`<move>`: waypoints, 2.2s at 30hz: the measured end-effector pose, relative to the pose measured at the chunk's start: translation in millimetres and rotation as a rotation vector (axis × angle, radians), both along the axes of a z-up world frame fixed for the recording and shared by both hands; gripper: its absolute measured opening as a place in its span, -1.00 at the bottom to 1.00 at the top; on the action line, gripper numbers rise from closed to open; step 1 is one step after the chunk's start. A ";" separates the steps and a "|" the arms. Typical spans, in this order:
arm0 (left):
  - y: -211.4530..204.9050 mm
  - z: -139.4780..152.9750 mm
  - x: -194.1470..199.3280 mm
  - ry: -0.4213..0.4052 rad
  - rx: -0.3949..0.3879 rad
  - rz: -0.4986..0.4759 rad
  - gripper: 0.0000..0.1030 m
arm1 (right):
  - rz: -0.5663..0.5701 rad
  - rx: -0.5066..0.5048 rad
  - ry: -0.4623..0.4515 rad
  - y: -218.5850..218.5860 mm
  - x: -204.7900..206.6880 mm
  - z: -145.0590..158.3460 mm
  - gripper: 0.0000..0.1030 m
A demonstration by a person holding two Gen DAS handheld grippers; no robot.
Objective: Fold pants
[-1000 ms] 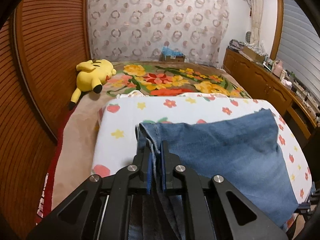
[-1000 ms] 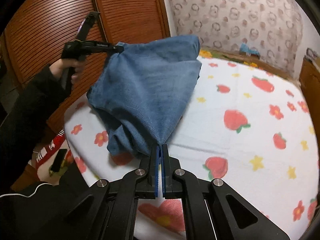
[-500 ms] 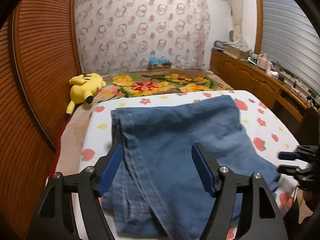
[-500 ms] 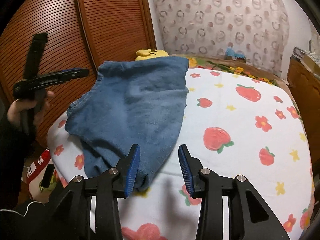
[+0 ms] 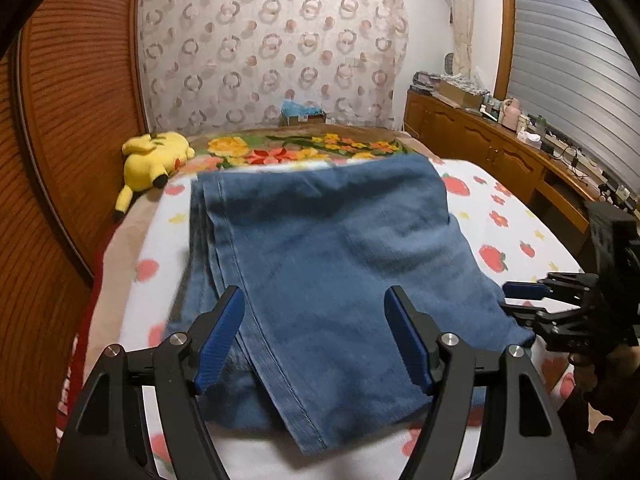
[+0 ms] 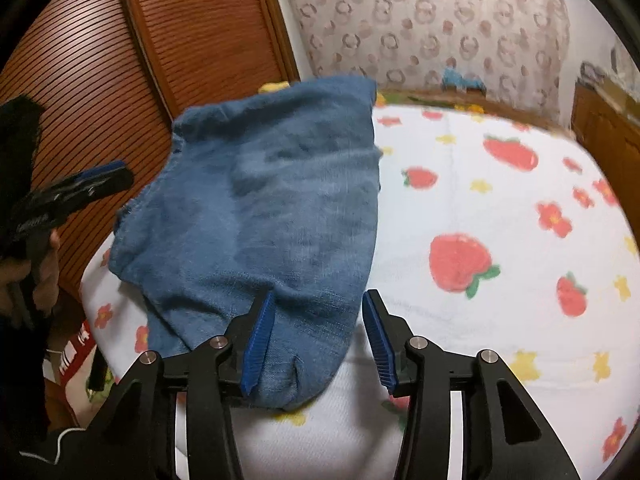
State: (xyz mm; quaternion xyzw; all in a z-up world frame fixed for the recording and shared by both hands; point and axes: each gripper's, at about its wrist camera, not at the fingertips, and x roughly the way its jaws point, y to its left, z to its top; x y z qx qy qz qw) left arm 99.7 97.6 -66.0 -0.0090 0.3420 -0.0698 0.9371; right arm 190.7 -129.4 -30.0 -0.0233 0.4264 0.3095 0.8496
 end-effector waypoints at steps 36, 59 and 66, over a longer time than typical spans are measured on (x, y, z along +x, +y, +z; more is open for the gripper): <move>111.6 10.8 -60.5 -0.053 -0.089 0.224 0.42 | 0.406 0.236 -0.095 185.7 18.8 66.8 -0.91; 106.6 26.6 -13.2 -0.061 -0.087 0.187 0.42 | 0.408 0.122 -0.127 169.3 -39.1 41.2 -0.24; 104.8 32.1 29.7 -0.044 -0.107 0.123 0.24 | 0.281 0.021 -0.183 172.2 -22.1 28.1 -0.21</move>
